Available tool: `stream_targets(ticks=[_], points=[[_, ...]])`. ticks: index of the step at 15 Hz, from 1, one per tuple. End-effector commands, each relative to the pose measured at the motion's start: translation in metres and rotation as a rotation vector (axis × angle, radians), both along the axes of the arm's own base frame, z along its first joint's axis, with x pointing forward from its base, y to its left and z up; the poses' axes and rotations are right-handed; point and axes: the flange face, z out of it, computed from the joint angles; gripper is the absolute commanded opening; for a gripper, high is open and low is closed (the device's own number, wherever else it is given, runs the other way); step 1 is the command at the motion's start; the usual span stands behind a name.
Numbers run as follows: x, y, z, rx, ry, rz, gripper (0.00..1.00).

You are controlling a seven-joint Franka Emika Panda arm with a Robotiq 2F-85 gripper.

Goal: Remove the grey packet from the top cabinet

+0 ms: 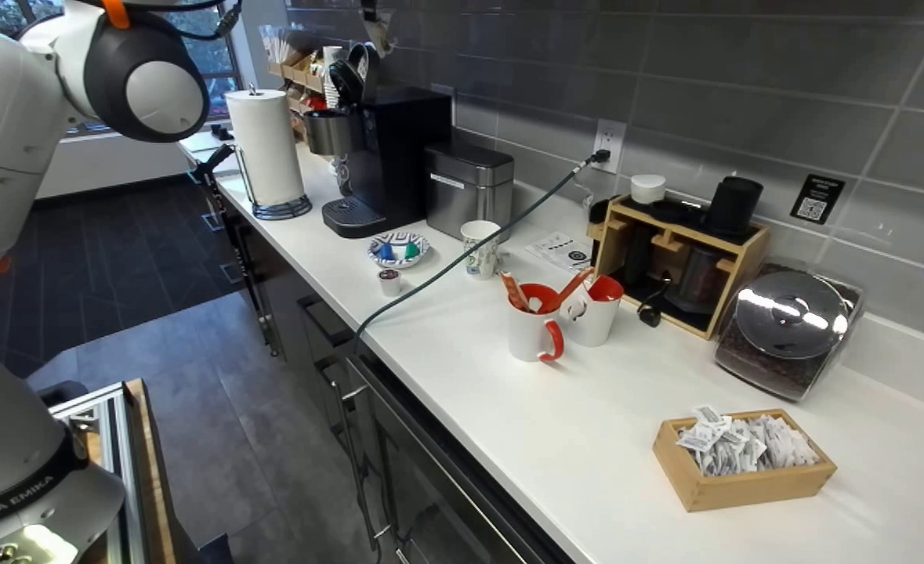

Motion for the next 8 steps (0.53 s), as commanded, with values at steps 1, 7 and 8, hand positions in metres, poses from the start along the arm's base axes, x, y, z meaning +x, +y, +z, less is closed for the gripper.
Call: stream_targets(ticks=[1,7,8], points=[[0.001,-0.045,0.01,-0.054,-0.037,-0.011,0.01],[0.003,-0.036,-0.009,-0.077,0.003,0.065,0.01],[0.003,-0.031,-0.012,-0.086,-0.01,0.116,0.01]])
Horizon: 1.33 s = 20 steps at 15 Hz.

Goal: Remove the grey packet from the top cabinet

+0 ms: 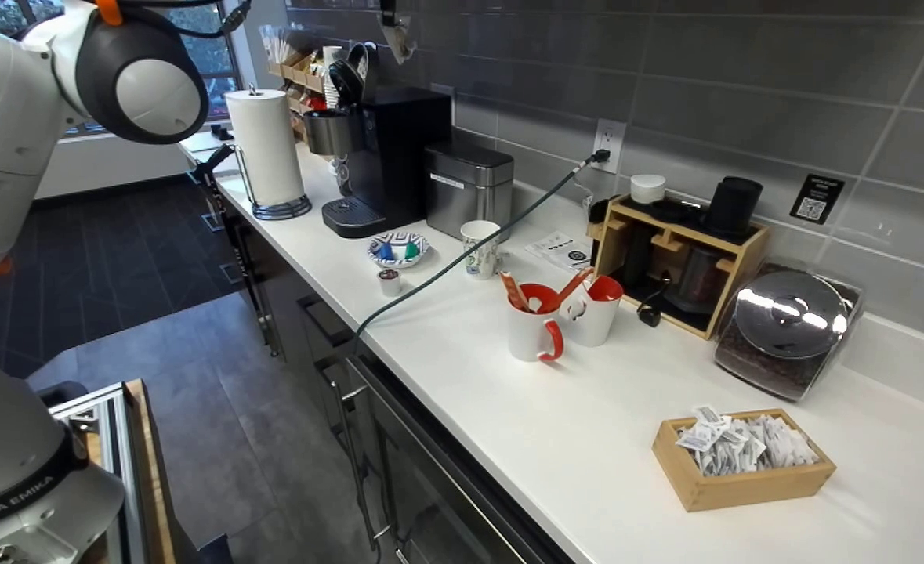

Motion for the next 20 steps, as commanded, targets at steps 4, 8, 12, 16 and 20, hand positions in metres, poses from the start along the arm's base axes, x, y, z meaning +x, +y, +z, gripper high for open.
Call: stream_targets(ticks=[4,8,12,16,20], points=[[-0.004,0.04,-0.014,-0.111,-0.098,0.258,0.01],[-0.006,0.061,-0.017,-0.153,-0.133,0.299,0.01],[-0.009,0.074,-0.034,-0.171,-0.01,0.195,0.01],[-0.005,0.074,-0.036,-0.144,-0.007,0.177,0.03],[-0.008,0.075,-0.047,-0.21,0.03,0.209,0.01]])
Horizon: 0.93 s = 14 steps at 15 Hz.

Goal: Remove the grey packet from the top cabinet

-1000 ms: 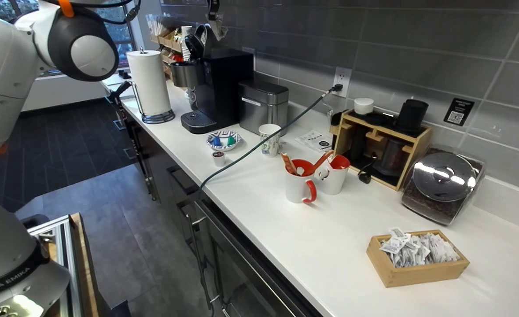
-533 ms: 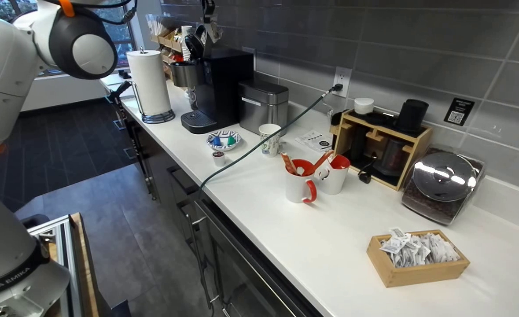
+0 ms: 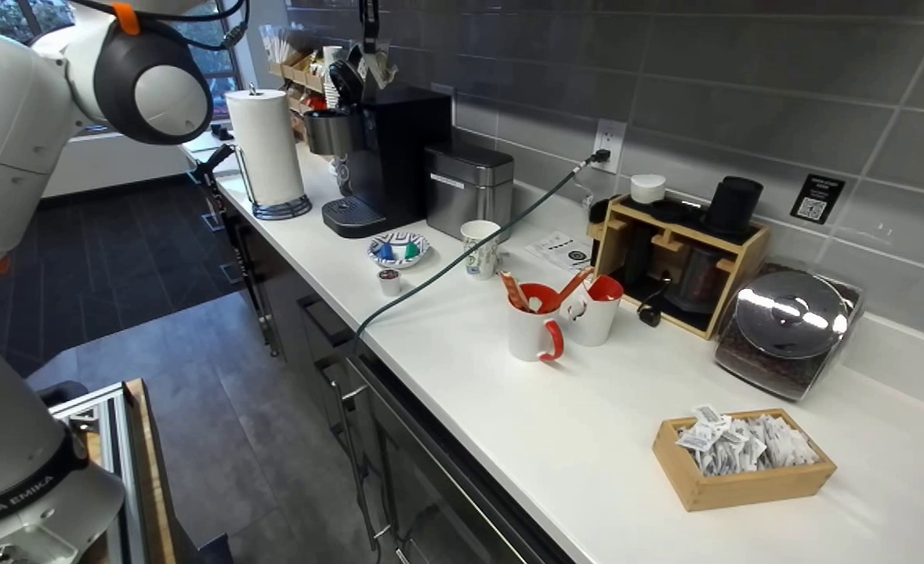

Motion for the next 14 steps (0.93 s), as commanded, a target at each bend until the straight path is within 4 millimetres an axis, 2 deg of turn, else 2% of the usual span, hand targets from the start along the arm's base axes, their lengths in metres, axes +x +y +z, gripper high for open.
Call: stream_targets(ticks=[1,5,8,14], points=[[-0.006,0.003,-0.023,-0.12,0.071,0.09,0.01],[-0.006,0.004,-0.064,-0.228,0.162,0.27,0.01],[0.002,0.003,-0.09,-0.283,0.184,0.366,0.01],[0.018,0.007,-0.125,-0.28,0.192,0.435,0.01]])
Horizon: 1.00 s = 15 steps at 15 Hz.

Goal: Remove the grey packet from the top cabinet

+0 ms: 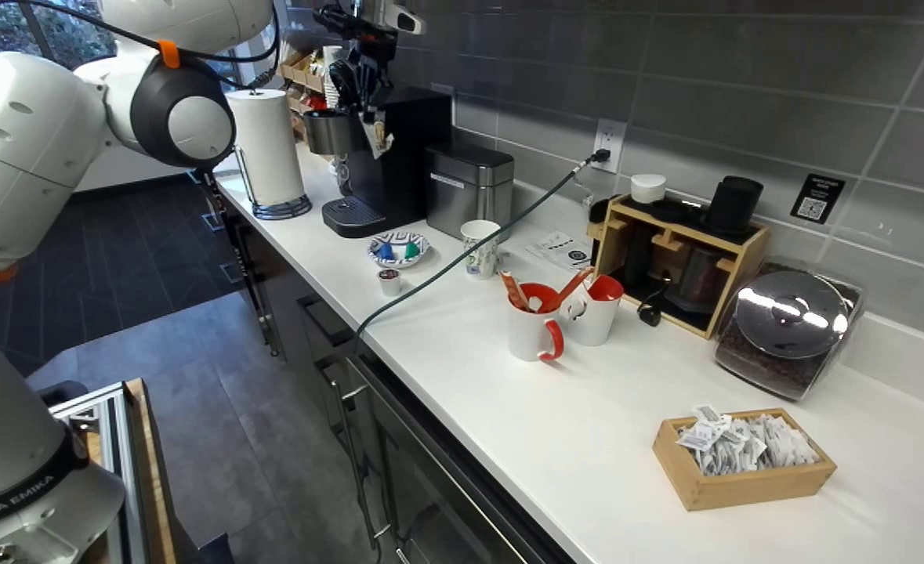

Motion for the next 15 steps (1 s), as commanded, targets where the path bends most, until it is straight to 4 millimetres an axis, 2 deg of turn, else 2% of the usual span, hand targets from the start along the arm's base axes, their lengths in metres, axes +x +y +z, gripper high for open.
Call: stream_targets(ticks=[1,6,11,15], points=[[0.006,0.005,-0.017,-0.013,0.005,0.048,0.01],[0.008,0.012,-0.02,0.01,-0.01,0.065,0.01],[0.018,0.004,0.023,0.08,-0.175,-0.081,0.01],[0.011,0.0,0.042,0.044,-0.203,-0.17,0.01]])
